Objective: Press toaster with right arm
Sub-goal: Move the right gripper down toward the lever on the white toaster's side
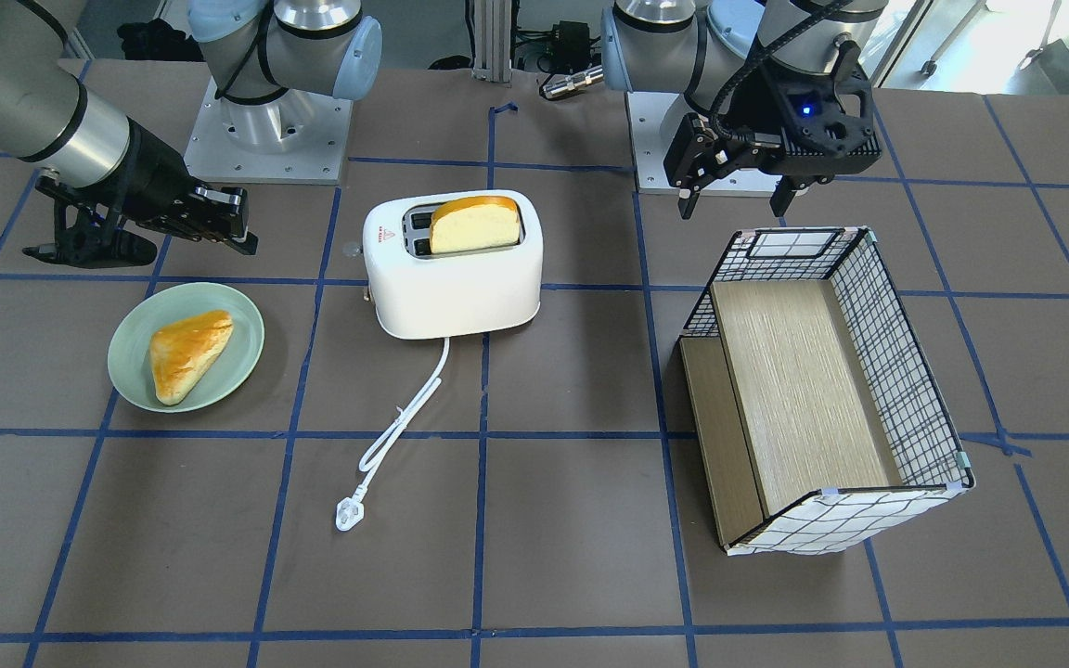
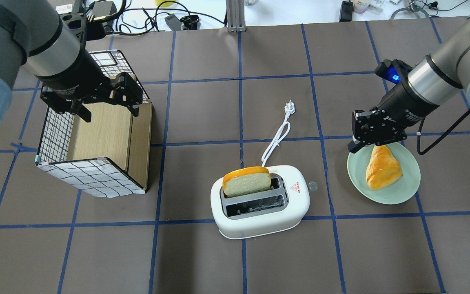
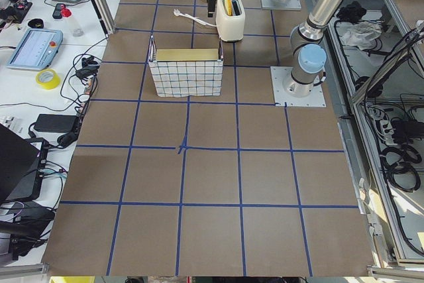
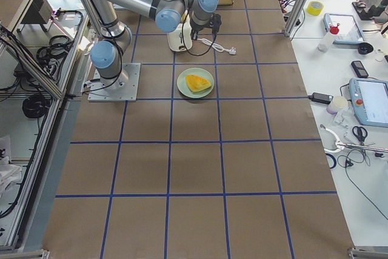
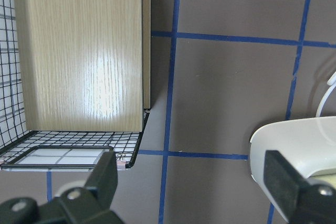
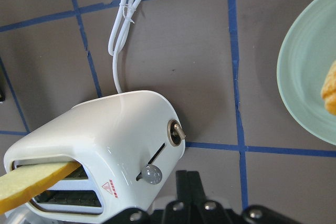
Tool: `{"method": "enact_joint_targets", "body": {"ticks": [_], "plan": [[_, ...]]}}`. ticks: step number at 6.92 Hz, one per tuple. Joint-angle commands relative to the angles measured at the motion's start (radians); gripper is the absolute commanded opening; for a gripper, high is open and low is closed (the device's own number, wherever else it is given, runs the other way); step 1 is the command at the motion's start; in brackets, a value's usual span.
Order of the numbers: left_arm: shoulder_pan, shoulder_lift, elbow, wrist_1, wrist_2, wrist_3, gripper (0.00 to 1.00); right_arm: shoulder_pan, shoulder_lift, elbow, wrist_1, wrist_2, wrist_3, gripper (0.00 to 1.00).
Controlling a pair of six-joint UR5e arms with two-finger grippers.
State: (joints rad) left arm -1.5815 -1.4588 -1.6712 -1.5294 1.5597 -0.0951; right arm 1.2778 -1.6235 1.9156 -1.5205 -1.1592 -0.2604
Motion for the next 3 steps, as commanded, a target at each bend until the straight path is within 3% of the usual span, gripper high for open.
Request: {"method": "enact_joint_targets", "body": {"ticks": [1, 3], "plan": [[0.0, 0.0, -0.001, 0.0, 0.0, 0.0, 1.0, -0.07, -0.001, 0.097, 0.002, 0.102, -0.138, 0.0], [0.0, 0.0, 0.001, 0.0, 0.0, 0.0, 1.0, -0.078, -0.001, 0.166, 0.002, 0.206, -0.195, 0.0]]}}
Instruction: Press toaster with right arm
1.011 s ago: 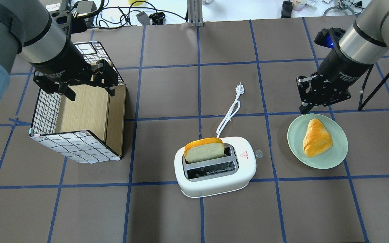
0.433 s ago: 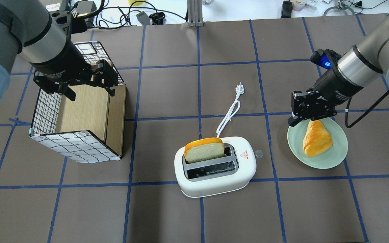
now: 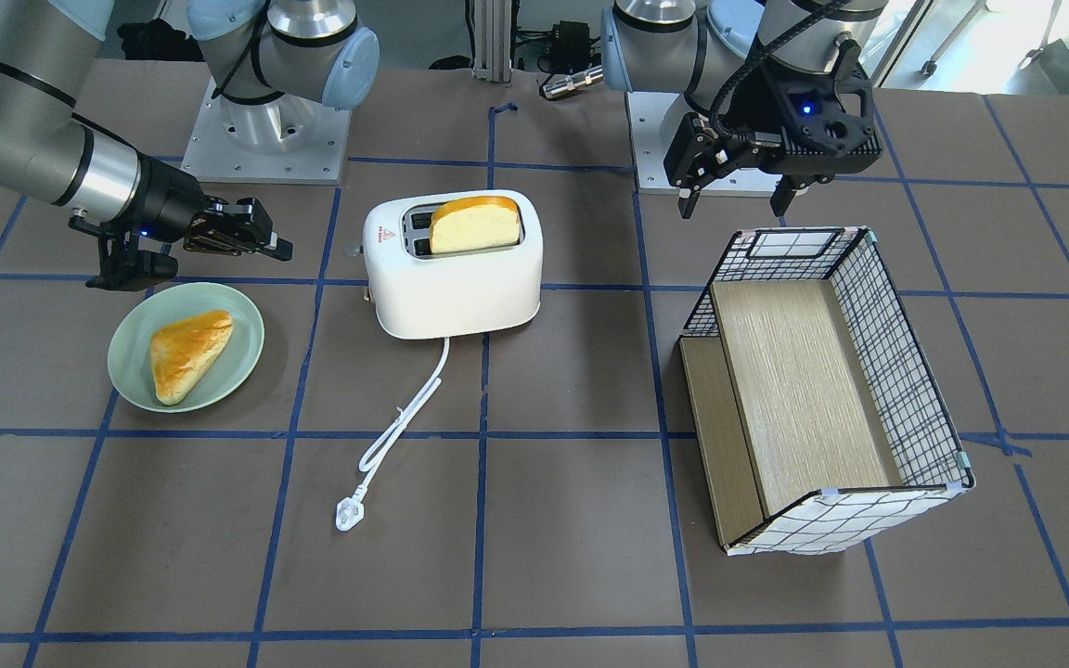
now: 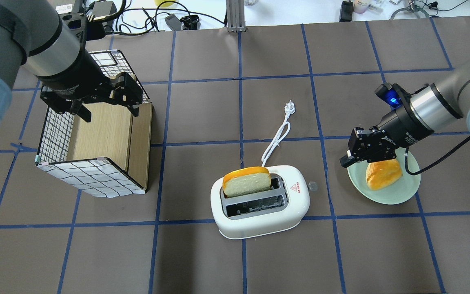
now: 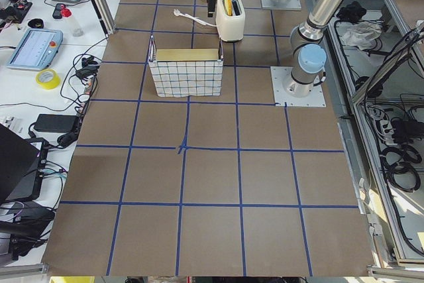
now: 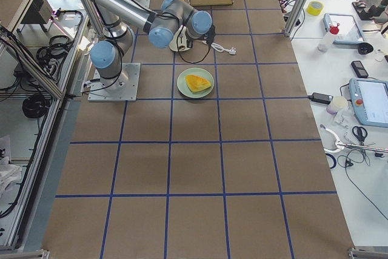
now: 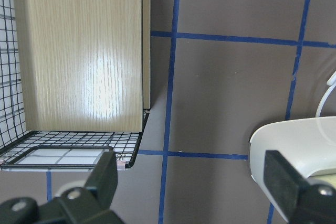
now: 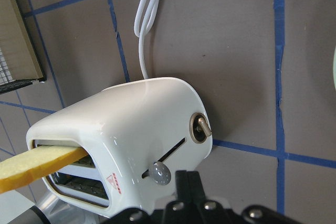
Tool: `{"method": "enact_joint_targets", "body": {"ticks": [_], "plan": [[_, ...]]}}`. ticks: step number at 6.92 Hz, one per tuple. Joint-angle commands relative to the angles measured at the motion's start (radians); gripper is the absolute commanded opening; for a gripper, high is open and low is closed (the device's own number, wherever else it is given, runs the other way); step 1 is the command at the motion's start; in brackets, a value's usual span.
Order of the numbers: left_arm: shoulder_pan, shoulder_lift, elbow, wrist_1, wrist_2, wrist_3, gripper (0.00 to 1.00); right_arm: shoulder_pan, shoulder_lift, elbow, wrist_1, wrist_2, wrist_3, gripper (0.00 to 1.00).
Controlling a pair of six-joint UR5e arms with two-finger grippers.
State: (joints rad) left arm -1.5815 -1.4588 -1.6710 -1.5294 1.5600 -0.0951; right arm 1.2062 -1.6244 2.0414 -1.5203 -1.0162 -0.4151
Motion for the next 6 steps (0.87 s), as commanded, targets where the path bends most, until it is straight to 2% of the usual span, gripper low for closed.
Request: {"method": "enact_joint_targets", "body": {"ticks": [1, 2, 6], "plan": [[0.0, 0.0, 0.0, 0.0, -0.001, 0.0, 1.0, -0.005, 0.0, 0.075, 0.0, 0.089, -0.06, 0.0], [0.0, 0.0, 0.0, 0.0, 0.0, 0.0, 1.0, -0.004, 0.0, 0.098, 0.002, 0.112, -0.063, 0.0], [0.0, 0.0, 0.0, 0.0, -0.001, 0.0, 1.0, -0.004, 0.004, 0.12, 0.011, 0.114, -0.091, 0.0]]}}
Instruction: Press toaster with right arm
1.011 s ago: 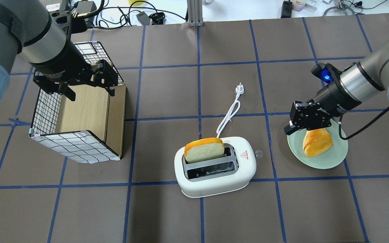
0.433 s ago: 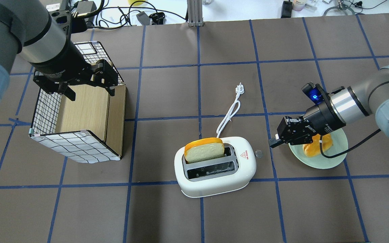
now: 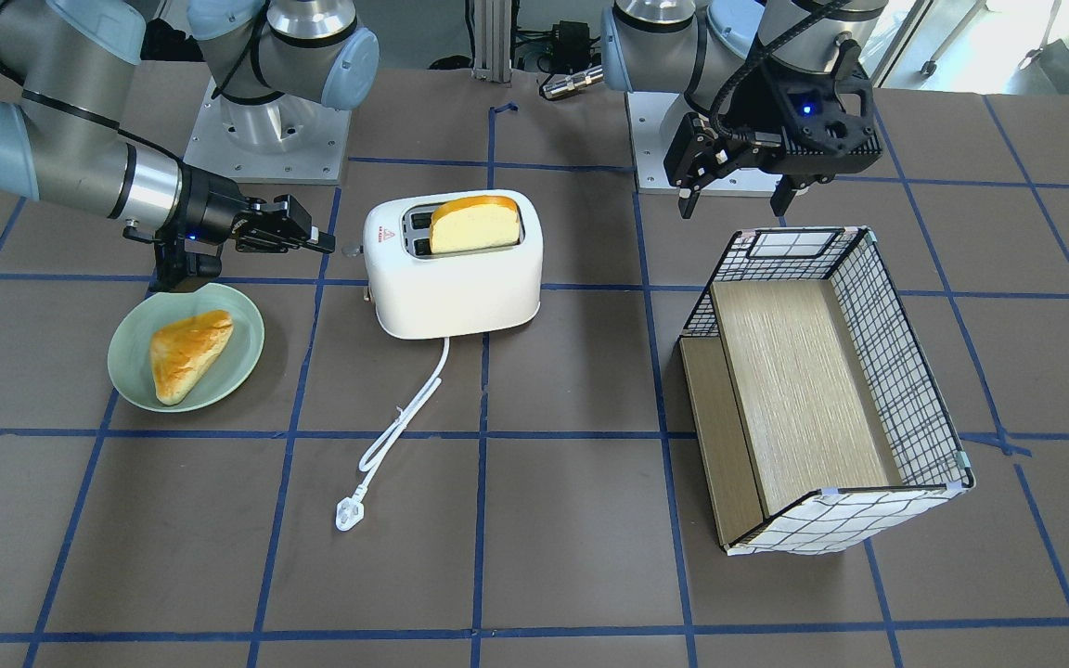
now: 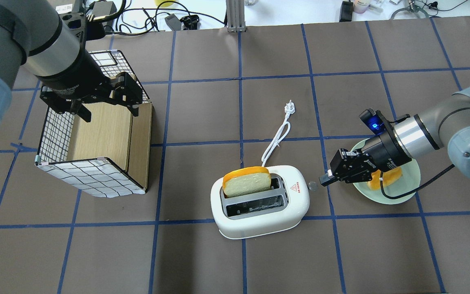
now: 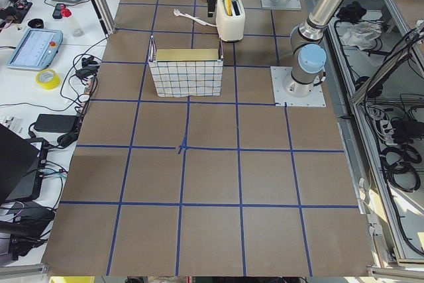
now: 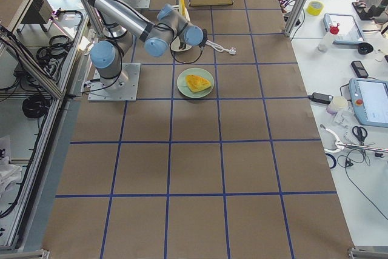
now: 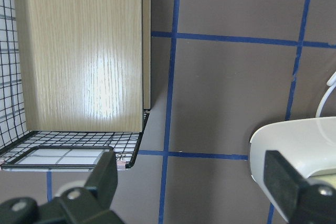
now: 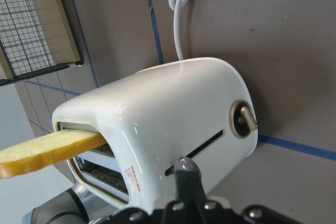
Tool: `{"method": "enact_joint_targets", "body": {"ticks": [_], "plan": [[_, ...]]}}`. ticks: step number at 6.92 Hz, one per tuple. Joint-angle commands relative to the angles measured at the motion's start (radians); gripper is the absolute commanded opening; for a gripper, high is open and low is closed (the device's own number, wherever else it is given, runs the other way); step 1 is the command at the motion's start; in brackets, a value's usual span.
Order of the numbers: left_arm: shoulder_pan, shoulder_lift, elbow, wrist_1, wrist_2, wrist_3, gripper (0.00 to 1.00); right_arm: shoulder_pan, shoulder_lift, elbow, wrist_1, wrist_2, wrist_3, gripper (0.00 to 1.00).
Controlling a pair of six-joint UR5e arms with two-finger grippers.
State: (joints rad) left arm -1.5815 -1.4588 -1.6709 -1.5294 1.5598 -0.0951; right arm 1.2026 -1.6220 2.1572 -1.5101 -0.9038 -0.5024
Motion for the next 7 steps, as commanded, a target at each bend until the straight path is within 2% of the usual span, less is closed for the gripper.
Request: {"method": "enact_joint_targets", "body": {"ticks": [1, 7], "plan": [[0.0, 0.0, 0.0, 0.0, 0.0, 0.0, 1.0, 0.002, 0.008, 0.004, -0.001, 0.002, -0.004, 0.0], [0.0, 0.0, -0.001, 0.0, 0.0, 0.0, 1.0, 0.003, 0.01, 0.015, 0.008, 0.037, -0.03, 0.0]]}}
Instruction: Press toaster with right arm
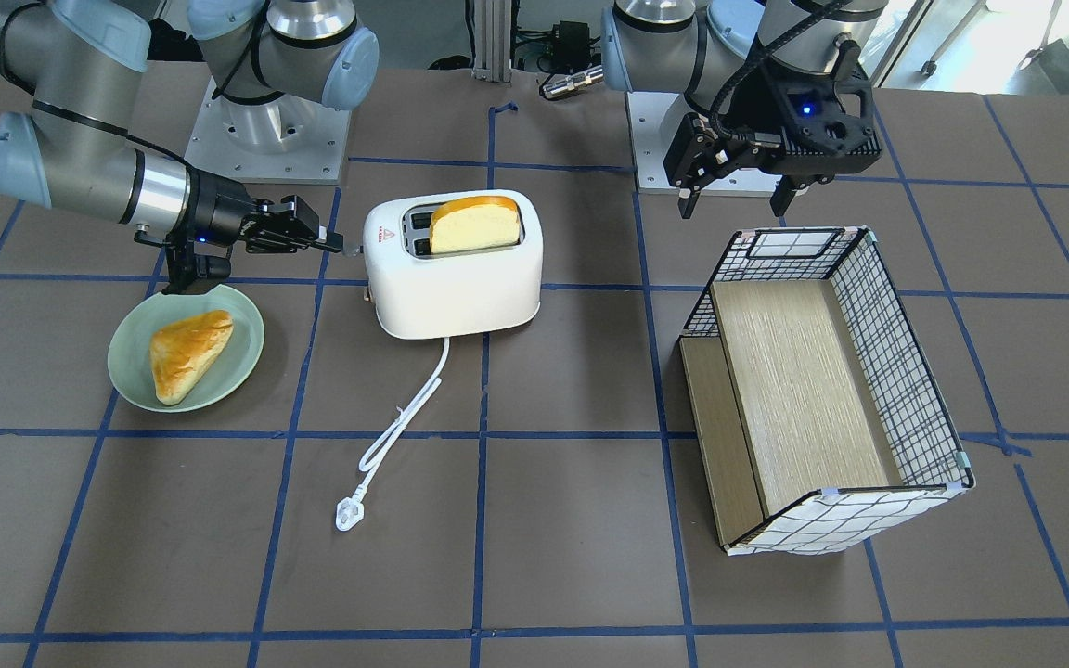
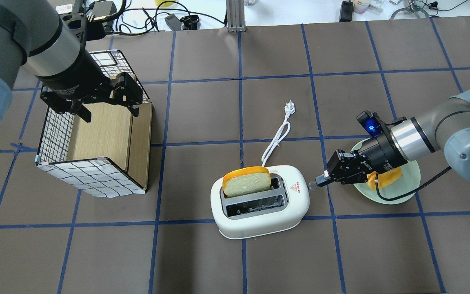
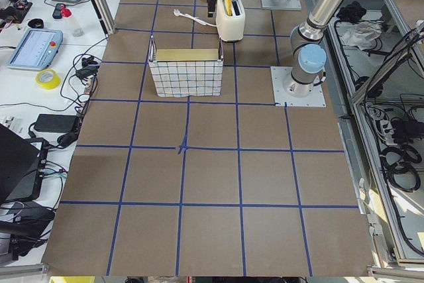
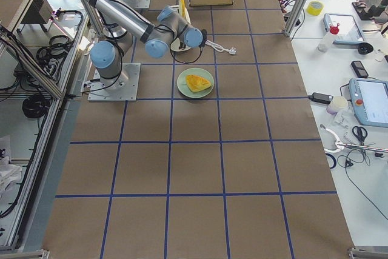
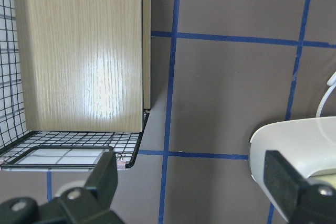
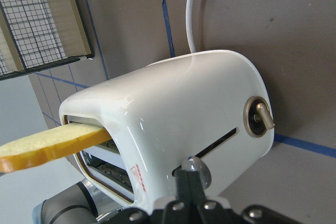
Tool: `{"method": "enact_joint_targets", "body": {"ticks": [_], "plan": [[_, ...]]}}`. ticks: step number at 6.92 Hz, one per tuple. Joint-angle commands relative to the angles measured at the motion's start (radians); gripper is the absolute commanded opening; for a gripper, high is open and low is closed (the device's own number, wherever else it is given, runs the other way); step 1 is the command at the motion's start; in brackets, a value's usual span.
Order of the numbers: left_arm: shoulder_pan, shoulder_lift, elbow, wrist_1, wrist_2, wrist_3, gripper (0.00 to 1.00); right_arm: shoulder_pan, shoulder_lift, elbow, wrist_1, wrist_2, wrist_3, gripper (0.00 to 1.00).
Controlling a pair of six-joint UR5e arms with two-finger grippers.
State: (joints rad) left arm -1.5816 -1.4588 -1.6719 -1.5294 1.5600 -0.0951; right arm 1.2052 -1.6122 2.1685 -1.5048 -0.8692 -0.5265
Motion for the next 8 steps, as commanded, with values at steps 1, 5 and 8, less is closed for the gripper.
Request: {"method": "enact_joint_targets", "body": {"ticks": [1, 5, 8], "plan": [[0.0, 0.0, 0.0, 0.0, 0.0, 0.0, 1.0, 0.002, 0.0, 0.007, 0.003, 0.002, -0.006, 0.0], [0.0, 0.0, 0.0, 0.0, -0.002, 0.0, 1.0, 0.005, 0.041, 0.008, 0.003, 0.001, -0.026, 0.0], [0.0, 0.0, 0.0, 0.0, 0.0, 0.0, 1.0, 0.005, 0.063, 0.008, -0.006, 0.002, -0.024, 0.0]]}}
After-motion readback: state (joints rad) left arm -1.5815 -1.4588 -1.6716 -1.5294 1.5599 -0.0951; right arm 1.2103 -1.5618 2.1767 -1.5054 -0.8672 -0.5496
